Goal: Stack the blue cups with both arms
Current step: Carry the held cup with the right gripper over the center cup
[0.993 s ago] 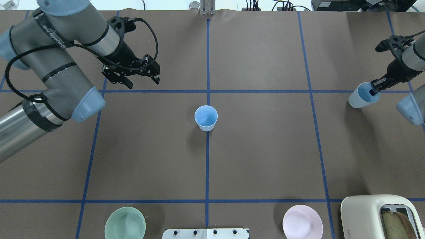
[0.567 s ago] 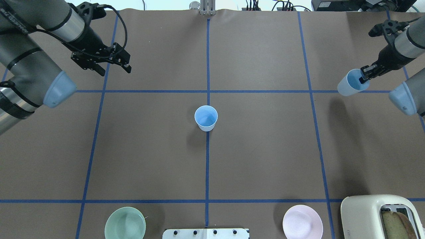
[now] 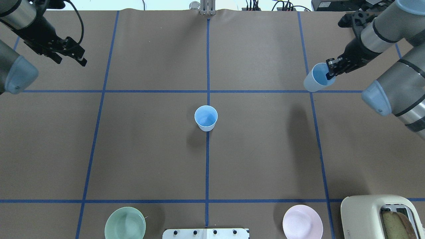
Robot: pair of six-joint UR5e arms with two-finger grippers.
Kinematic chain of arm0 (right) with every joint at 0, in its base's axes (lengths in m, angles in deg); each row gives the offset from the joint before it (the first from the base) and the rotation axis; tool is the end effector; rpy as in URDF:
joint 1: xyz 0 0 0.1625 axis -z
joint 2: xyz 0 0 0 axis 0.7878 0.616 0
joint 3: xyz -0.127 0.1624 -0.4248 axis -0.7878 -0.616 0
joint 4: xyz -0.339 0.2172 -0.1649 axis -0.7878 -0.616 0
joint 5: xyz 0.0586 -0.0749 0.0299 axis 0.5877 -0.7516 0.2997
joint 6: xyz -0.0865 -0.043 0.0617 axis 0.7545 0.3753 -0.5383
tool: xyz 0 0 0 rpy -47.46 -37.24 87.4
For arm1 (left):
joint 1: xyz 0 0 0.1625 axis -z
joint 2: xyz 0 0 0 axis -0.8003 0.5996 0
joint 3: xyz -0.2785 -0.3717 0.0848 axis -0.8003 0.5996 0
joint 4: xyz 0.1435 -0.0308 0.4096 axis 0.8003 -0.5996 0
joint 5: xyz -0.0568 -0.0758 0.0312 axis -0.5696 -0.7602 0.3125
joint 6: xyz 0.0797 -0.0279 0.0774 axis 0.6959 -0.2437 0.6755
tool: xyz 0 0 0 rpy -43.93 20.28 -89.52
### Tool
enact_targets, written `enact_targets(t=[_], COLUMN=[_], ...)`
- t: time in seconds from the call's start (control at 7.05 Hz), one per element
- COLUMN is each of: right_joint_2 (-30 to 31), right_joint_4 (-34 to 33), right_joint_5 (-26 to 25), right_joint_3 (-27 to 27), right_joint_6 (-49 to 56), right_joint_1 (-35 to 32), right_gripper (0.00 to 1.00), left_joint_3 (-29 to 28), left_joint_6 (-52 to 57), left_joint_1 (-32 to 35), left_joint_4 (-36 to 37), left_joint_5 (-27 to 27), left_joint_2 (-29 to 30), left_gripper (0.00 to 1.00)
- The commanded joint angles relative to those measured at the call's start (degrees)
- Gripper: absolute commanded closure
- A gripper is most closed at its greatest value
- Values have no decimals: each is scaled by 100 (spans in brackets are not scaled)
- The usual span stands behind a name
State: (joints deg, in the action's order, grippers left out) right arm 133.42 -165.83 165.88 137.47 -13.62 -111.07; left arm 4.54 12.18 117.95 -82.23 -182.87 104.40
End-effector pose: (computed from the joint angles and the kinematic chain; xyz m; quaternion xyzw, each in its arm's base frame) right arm -0.2925 -0.6001 0.4245 0.0493 -0.4398 -0.0619 0.8946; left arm 0.2497 -0.6450 0.4187 0.0459 0.4515 0.1061 0.8848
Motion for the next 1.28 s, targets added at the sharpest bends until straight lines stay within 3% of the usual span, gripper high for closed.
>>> enact_targets(t=[0.0,0.28,0.71,1.13], right_joint_2=[-451,-777,-1777,-1973], right_joint_4=[-146,-164,-1549,-1544], right_joint_5=[-153,-416,-995,-1260], right_joint_3=[300,467,661,592], right_joint_6=[-1086,-2001,-2330,-2453], right_joint_1=[528,1003,1828,2270], right_gripper=[100,100,100,100], left_joint_3=[-61,-314,-632,-693], left_joint_6=[1017,1755,2356,2374], left_joint_1=[269,542,709,719], left_joint_4=[41,33,-37,-64], left_joint_5=[8,-1,-10,-10], left_joint_2=[-399,-576,-707,-752], left_gripper=[3,3,3,3])
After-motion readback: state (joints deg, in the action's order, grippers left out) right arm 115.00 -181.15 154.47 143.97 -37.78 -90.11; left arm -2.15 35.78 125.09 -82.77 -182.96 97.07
